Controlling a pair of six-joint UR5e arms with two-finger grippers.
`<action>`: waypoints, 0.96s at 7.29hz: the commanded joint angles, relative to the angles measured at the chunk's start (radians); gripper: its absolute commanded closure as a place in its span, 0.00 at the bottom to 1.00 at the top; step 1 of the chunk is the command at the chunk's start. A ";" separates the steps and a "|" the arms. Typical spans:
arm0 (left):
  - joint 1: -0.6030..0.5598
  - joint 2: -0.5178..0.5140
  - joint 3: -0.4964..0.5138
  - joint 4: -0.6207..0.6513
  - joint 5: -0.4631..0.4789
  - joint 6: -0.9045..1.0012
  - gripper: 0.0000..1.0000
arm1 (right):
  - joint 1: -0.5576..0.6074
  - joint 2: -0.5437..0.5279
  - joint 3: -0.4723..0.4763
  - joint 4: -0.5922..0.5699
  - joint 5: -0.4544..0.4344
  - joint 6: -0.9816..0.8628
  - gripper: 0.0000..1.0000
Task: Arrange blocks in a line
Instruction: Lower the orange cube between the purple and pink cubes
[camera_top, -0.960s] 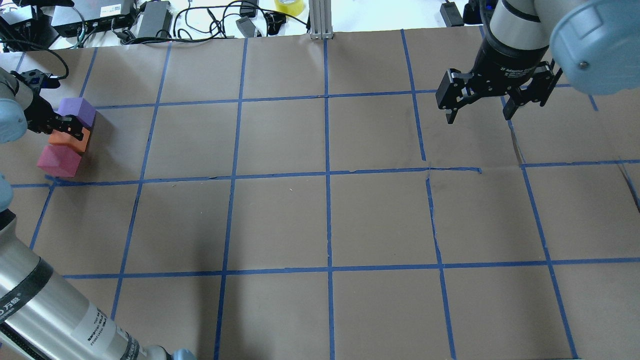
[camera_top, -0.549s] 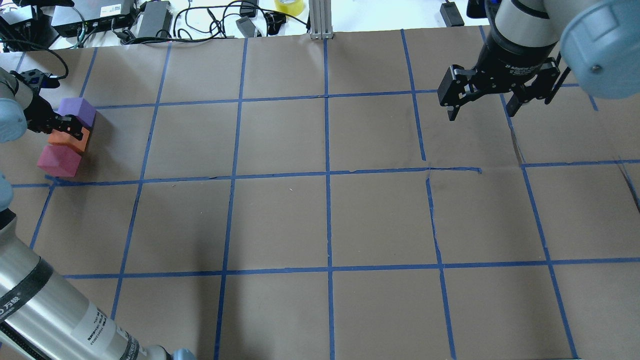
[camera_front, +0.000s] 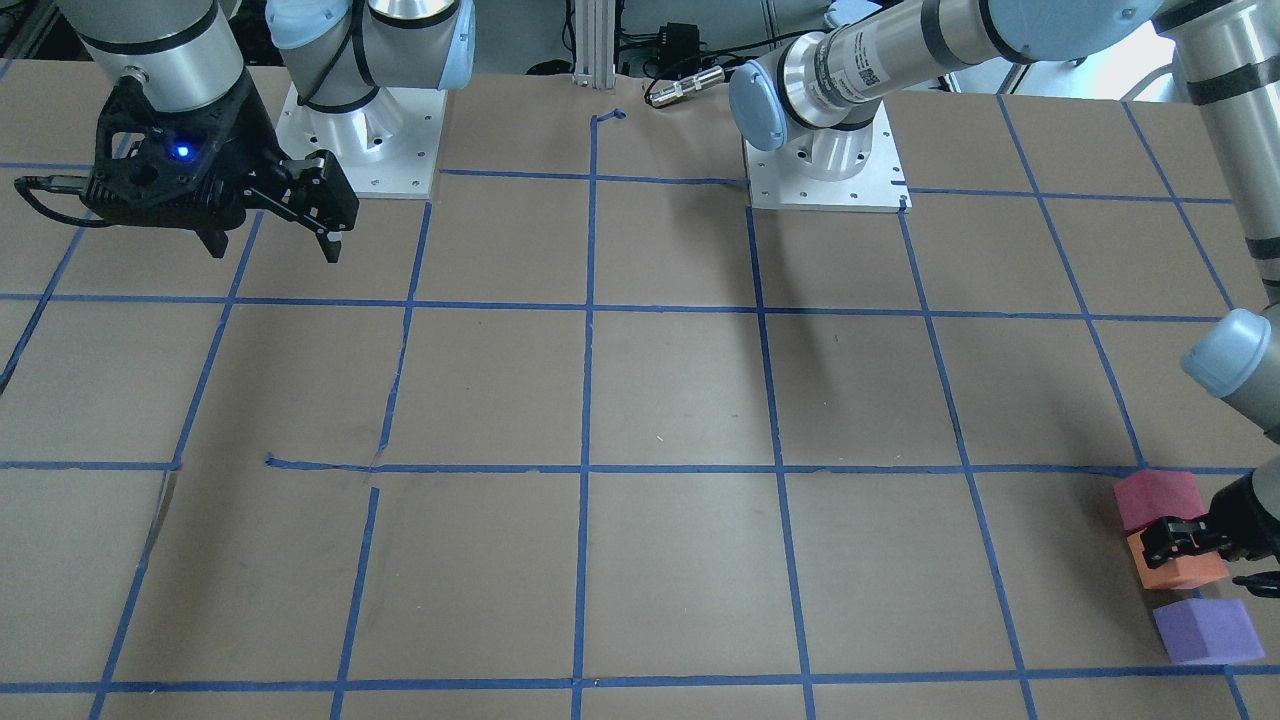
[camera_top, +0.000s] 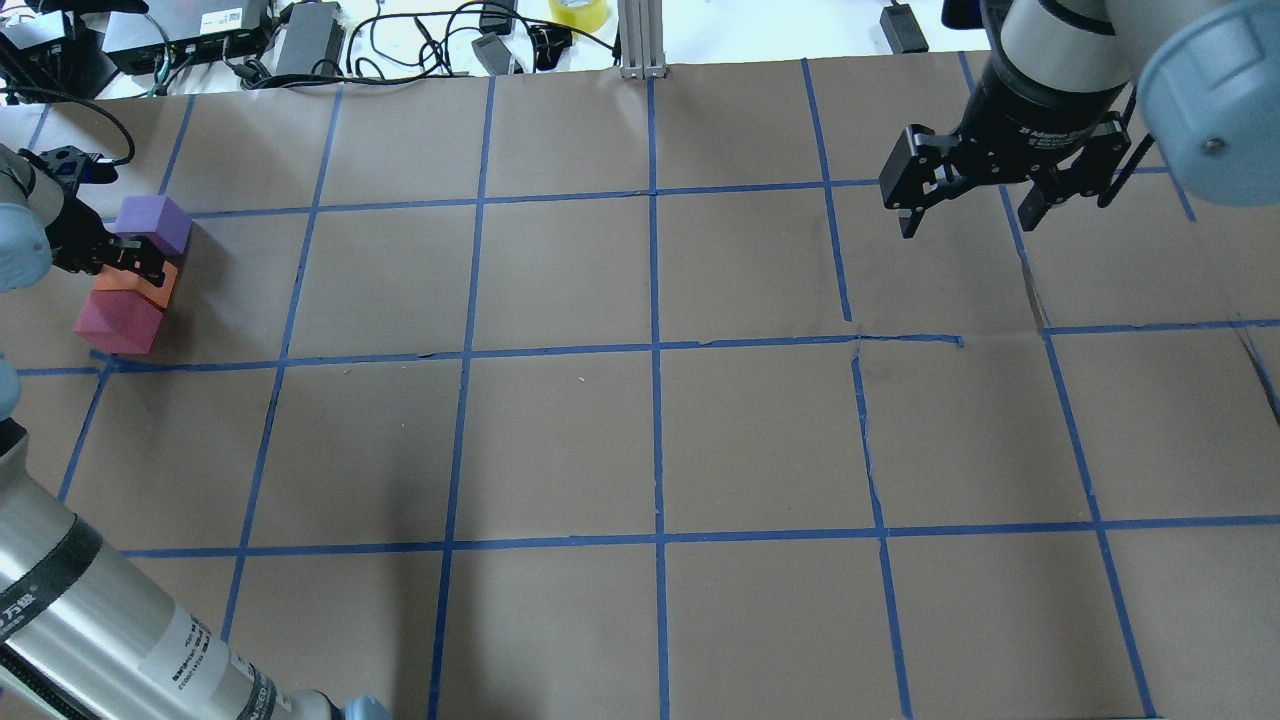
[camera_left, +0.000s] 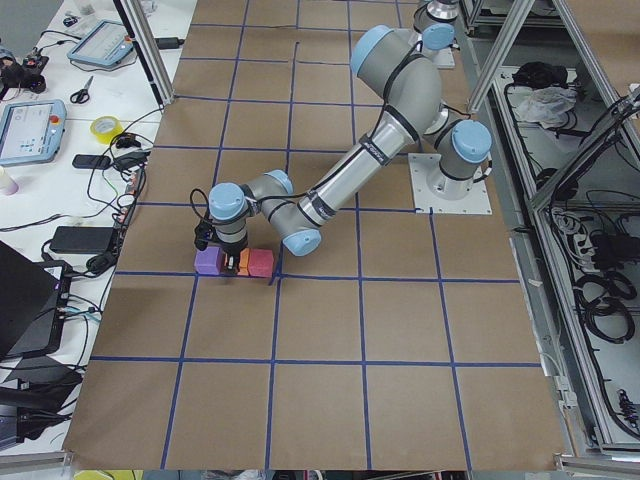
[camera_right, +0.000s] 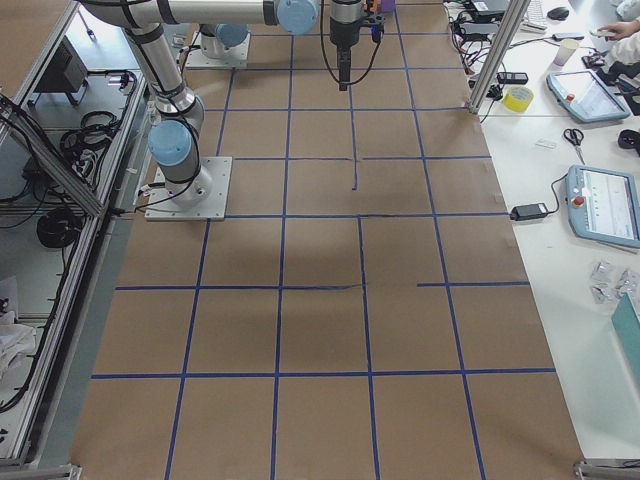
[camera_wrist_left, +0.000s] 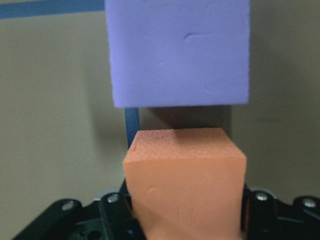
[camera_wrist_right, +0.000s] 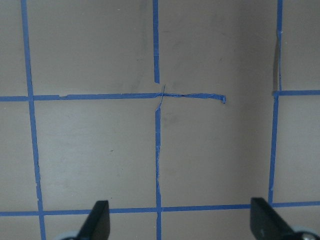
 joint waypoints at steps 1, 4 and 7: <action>0.000 -0.005 0.000 0.002 0.003 0.003 0.00 | -0.002 -0.001 0.001 -0.001 -0.004 0.000 0.00; -0.001 0.027 0.006 -0.003 0.025 0.011 0.00 | -0.002 -0.004 0.003 -0.012 -0.007 -0.003 0.00; -0.006 0.117 0.009 -0.068 0.015 0.043 0.00 | -0.004 -0.006 0.004 -0.009 -0.007 -0.004 0.00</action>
